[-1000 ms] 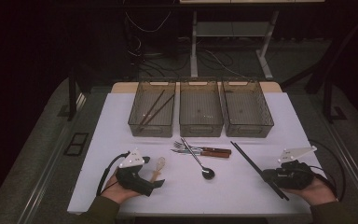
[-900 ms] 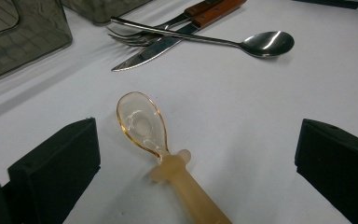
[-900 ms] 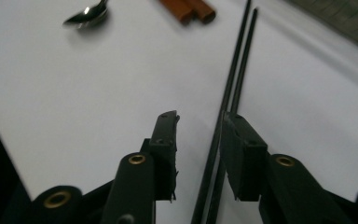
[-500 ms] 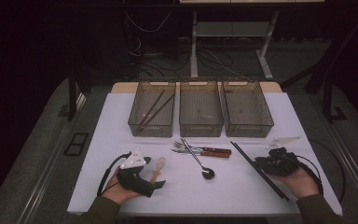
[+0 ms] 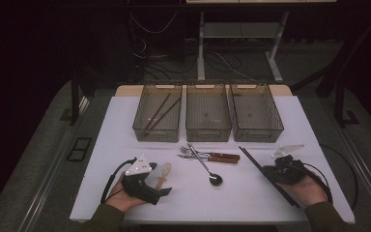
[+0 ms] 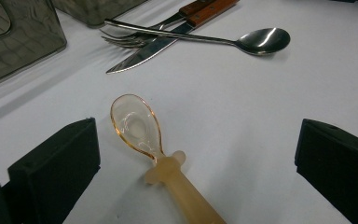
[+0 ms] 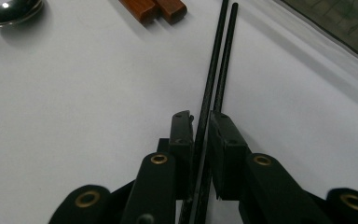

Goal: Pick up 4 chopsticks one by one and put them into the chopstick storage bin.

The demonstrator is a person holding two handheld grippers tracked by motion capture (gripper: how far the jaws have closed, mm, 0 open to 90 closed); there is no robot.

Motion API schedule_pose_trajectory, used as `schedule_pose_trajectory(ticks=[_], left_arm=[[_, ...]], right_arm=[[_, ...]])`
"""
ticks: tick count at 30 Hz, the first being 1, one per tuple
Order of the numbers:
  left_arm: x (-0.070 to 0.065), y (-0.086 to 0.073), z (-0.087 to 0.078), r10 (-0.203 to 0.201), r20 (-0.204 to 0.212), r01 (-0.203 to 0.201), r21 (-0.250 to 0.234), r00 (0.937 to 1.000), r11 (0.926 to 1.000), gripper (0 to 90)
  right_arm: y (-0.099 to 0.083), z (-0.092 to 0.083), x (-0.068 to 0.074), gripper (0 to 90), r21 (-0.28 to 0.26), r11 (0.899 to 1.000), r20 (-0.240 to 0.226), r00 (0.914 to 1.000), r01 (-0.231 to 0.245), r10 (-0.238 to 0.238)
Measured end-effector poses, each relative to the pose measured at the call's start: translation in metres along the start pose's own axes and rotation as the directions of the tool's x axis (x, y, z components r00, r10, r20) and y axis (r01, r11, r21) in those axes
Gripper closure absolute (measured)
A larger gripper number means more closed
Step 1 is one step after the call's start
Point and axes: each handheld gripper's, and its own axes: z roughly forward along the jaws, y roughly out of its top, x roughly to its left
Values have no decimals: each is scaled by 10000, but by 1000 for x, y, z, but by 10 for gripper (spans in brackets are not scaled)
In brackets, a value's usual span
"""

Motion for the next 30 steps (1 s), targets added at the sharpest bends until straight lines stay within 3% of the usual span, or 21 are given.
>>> schedule_pose_trajectory(ticks=[30], left_arm=[[-1,1,0,70,47,-70,-10,10000,10000,0]], right_arm=[[-3,6,7,838,277,9988,82,9991,413,-415]])
